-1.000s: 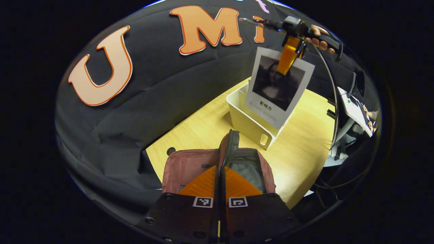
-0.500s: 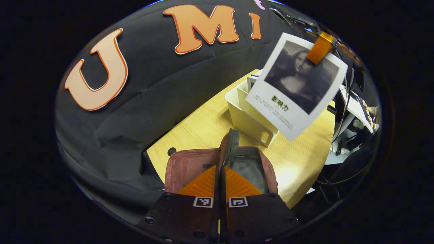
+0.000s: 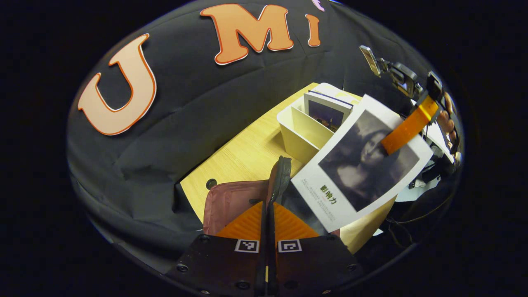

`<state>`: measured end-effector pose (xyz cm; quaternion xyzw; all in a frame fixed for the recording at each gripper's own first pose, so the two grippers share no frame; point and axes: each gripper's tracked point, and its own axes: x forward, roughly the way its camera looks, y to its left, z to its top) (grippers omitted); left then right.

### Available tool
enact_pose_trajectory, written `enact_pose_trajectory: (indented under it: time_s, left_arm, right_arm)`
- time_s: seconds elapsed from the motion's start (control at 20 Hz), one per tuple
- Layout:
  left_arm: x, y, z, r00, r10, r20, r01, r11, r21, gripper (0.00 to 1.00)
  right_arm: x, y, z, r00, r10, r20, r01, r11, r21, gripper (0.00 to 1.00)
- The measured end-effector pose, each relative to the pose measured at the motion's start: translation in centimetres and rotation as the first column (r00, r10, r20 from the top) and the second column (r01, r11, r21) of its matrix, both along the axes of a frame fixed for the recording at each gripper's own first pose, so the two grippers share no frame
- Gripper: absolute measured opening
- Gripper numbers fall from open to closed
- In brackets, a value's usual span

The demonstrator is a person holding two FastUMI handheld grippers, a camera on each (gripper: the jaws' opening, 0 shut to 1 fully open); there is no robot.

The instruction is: Open the schoolbag, grab two books from the bookshelf and put them into the schoolbag.

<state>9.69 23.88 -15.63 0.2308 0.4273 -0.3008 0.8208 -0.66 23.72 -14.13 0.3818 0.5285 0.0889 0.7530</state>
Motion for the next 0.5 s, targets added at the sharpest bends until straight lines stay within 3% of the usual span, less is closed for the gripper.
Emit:
enact_pose_trajectory:
  time_s: [0.3, 0.5]
  left_arm:
    - [-0.1, -0.2, 0.2, 1.0, 0.017, -0.009, -0.017, 1.0, -0.02, 0.02]
    - [-0.3, -0.4, 0.2, 1.0, 0.006, -0.013, -0.006, 1.0, -0.018, 0.03]
  right_arm:
    - [-0.5, 5.2, -5.5, 0.998, -0.056, -0.044, 0.058, 0.996, 0.063, 0.33]
    - [1.0, 8.5, -8.2, 0.996, -0.09, -0.014, 0.091, 0.989, 0.114, 0.33]
